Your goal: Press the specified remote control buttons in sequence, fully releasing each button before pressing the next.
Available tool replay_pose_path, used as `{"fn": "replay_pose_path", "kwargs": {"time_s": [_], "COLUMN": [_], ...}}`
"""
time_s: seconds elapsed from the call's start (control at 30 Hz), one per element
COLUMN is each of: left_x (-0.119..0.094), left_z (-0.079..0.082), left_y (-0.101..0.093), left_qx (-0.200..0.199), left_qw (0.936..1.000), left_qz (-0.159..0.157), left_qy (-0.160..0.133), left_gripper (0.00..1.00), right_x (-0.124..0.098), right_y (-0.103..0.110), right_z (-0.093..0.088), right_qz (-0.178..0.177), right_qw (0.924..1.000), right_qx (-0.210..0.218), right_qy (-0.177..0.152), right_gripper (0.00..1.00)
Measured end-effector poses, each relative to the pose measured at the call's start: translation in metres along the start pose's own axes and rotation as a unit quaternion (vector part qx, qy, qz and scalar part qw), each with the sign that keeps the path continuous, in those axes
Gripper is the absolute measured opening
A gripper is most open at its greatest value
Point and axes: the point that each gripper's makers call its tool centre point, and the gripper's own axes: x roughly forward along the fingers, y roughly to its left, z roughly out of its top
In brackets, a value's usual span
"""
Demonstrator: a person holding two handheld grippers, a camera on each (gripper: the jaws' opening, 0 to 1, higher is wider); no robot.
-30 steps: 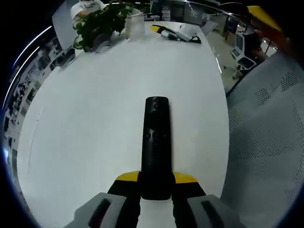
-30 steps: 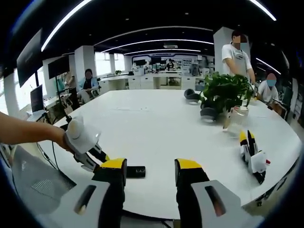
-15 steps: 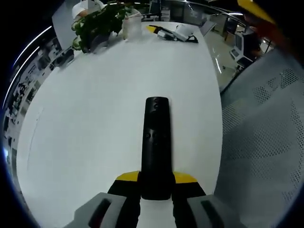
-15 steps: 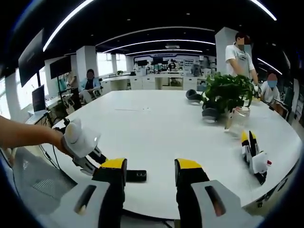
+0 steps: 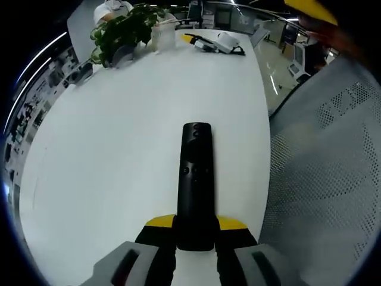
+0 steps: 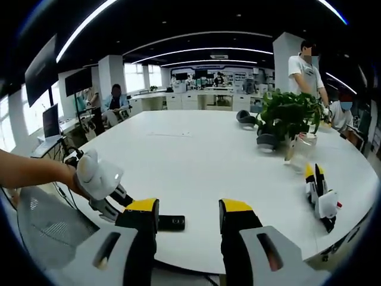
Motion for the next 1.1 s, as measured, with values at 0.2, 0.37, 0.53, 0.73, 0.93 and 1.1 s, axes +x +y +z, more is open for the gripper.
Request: {"fn": "replay_pose_path", "kwargs": {"time_s": [0.2,0.37,0.53,0.73,0.93,1.1], "left_x": [-0.001,-0.001,-0.002,-0.002,-0.003,-0.003], "left_z": [-0.001,-0.002,-0.003,-0.003,-0.004,-0.004], "left_y": [-0.005,-0.009,-0.015,-0.019,-0.022,-0.022], "left_qx": [0.001,0.001,0.004,0.004,0.002,-0.002], "left_qw": [1.0,0.9998,0.9997,0.9995,0.999,0.9984], "left_qz": [-0.002,-0.005,-0.007,-0.004,0.0,0.0], "left_qy": [-0.008,-0.018,-0.023,-0.032,-0.044,-0.057], "left_gripper": [0.24,0.24,0.24,0.24,0.24,0.24], "right_x": [0.003,0.006,0.005,0.006,0.013,0.022], "right_y": [0.01,0.019,0.019,0.029,0.026,0.029], "right_z": [-0.006,-0.014,-0.012,-0.015,-0.008,0.004], "right_qz": [0.023,0.04,0.05,0.083,0.105,0.143], "right_qw": [0.9995,0.9978,0.9977,0.9943,0.9915,0.9836], "right_qx": [-0.007,-0.025,-0.011,0.007,0.027,0.079], "right_qy": [0.02,0.046,0.044,0.066,0.072,0.077], "right_gripper": [0.4,0.4,0.37,0.3,0.25,0.13]}}
